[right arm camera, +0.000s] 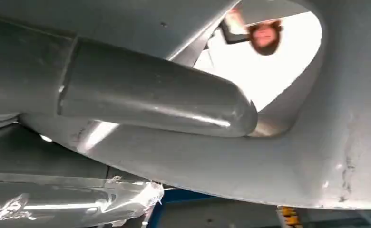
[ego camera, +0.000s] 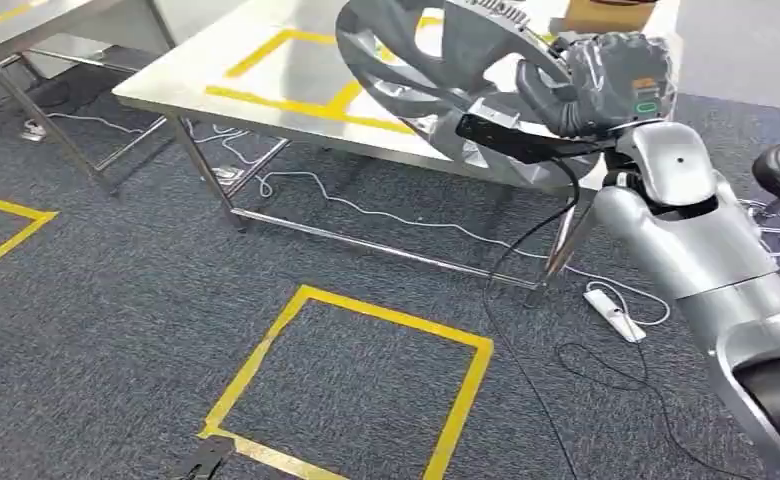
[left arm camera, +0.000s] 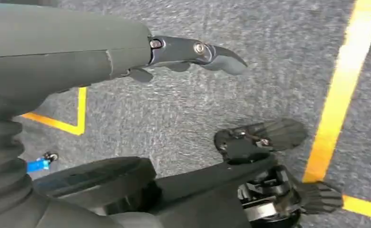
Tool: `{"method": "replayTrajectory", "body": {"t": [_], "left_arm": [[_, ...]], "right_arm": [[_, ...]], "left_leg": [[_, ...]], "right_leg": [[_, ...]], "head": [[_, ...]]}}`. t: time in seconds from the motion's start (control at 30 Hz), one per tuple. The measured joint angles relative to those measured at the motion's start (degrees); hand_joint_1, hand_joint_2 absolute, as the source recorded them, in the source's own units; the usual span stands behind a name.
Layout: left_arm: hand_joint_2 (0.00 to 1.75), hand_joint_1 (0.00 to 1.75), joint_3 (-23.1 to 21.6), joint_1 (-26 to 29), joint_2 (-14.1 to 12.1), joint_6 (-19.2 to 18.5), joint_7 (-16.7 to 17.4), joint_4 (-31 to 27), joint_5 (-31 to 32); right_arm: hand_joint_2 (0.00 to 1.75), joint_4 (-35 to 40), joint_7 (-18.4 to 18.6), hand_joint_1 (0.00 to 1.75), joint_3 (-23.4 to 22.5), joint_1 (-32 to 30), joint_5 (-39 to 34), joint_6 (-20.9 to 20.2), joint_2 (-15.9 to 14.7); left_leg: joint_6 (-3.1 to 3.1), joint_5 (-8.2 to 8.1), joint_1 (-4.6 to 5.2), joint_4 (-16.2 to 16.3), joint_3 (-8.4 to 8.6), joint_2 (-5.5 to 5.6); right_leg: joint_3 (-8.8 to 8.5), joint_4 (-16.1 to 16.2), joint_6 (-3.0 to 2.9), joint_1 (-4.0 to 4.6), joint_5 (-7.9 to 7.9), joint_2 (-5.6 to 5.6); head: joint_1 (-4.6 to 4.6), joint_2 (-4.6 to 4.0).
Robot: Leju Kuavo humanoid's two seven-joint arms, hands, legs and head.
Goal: Take the parts from the cabinet and place them on the table.
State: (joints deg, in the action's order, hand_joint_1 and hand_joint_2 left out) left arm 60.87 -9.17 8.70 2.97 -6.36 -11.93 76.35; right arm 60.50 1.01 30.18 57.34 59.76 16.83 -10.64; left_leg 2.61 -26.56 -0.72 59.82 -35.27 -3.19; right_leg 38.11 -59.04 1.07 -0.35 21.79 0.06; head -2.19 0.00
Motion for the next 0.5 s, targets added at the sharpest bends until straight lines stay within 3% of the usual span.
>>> {"method": "replayTrajectory", "body": {"t": [0.03, 0.1, 0.13, 0.17, 0.2, 0.23, 0.27, 0.3, 0.33, 0.43, 0.47, 0.5], "left_arm": [[1.75, 0.0, 0.0, 0.03, 0.0, -0.02, 0.0, 0.0, 0.0], [1.75, 0.0, 0.0, 0.27, 0.0, -0.02, 0.0, 0.0, 0.0], [1.75, 0.0, 0.0, 0.36, 0.0, -0.02, 0.0, 0.0, 0.0], [1.75, 0.0, 0.0, 0.37, 0.0, -0.02, 0.0, 0.0, 0.0], [1.75, 0.0, 0.0, 0.34, -0.02, -0.02, 0.0, 0.0, 0.0], [1.75, 0.0, 0.0, 0.31, -0.07, -0.02, 0.0, 0.0, 0.0], [1.75, 0.0, 0.0, 0.31, -0.09, -0.02, 0.0, 0.0, 0.0], [1.75, 0.0, 0.0, 0.32, -0.09, -0.02, 0.0, 0.0, 0.0], [1.75, 0.0, 0.0, 0.36, -0.04, -0.02, 0.0, 0.0, 0.0], [1.75, 0.0, 0.02, 0.32, -0.2, -0.02, 0.0, 0.0, 0.04], [1.75, 0.0, 0.02, 0.22, -0.15, -0.02, 0.0, 0.0, 0.07], [1.75, 0.0, 0.02, 0.16, -0.17, 0.02, 0.0, 0.0, 0.11]], "right_arm": [[0.0, 0.0, 0.07, 1.75, 0.04, -0.04, -0.02, 0.02, 0.06], [0.0, -0.07, 0.2, 1.75, 0.07, -0.32, 0.0, 0.11, 0.26], [0.0, -0.11, 0.17, 1.75, 0.09, -0.55, 0.0, 0.11, 0.28], [0.0, -0.2, 0.11, 1.75, 0.11, -0.79, 0.0, 0.09, 0.28], [0.0, -0.22, 0.11, 1.75, 0.09, -0.97, 0.0, 0.11, 0.28], [0.0, -0.22, 0.11, 1.75, 0.09, -1.0, 0.0, 0.11, 0.28], [0.0, -0.22, 0.11, 1.75, 0.07, -0.96, 0.0, 0.11, 0.28], [0.0, -0.22, 0.13, 1.75, 0.04, -0.88, 0.0, 0.13, 0.31], [0.0, -0.22, 0.13, 1.75, 0.04, -0.71, 0.02, 0.13, 0.31], [0.0, -0.22, 0.28, 1.75, -0.02, -1.12, 1.25, 1.05, 0.24], [0.0, -0.22, 0.28, 1.75, -0.02, -1.29, 1.66, 1.29, 0.04], [0.0, -0.2, 0.28, 1.75, 0.0, -1.33, 2.01, 1.66, -0.07]], "left_leg": [[0.13, -2.08, 0.02, 3.67, -1.71, 1.58], [0.39, -5.76, 0.02, 12.77, -6.31, 2.58], [0.41, -6.36, 0.02, 15.81, -8.12, 2.66], [0.35, -5.47, 0.02, 15.86, -8.49, 2.7], [0.21, -3.32, 0.01, 13.62, -7.73, 2.78], [0.08, -0.57, -0.04, 9.35, -5.82, 3.17], [0.05, 1.83, -0.2, 4.63, -3.56, 4.34], [0.26, 3.13, -0.78, 0.74, -1.72, 7.89], [-0.11, 2.28, -1.23, -1.74, -0.84, 8.95], [-1.1, 2.23, -0.6, -1.12, -0.86, 7.3], [-1.67, 2.6, -0.94, -1.52, -0.8, 6.44], [-2.1, 2.67, -0.87, -1.64, -0.71, 6.02]], "right_leg": [[0.03, 0.01, -0.3, -0.13, -0.04, 0.48], [0.04, 0.01, -0.42, -0.19, -0.04, 1.82], [0.04, 0.01, -0.42, -0.19, -0.04, 2.59], [0.01, 0.0, -0.4, -0.22, -0.05, 3.39], [0.0, -0.04, -0.37, -0.27, -0.07, 4.16], [0.0, -0.08, -0.26, -0.38, -0.1, 4.96], [0.0, -0.09, -0.04, -0.54, -0.13, 5.63], [0.22, -0.13, 0.37, -0.64, -0.17, 6.29], [0.85, -0.85, 0.73, -0.3, -0.06, 7.13], [1.12, 0.32, 1.99, -0.9, -0.74, 8.93], [1.38, 0.18, 2.18, -0.88, -0.8, 8.55], [2.06, -0.78, 2.32, -0.22, 0.18, 4.99]], "head": [[0.2, 0.0], [0.37, 0.0], [0.39, 0.0], [0.37, 0.0], [0.37, 0.0], [0.35, 0.0], [0.39, 0.0], [0.37, 0.0], [0.37, 0.0], [0.46, 0.0], [0.57, 0.0], [0.14, 0.0]]}}
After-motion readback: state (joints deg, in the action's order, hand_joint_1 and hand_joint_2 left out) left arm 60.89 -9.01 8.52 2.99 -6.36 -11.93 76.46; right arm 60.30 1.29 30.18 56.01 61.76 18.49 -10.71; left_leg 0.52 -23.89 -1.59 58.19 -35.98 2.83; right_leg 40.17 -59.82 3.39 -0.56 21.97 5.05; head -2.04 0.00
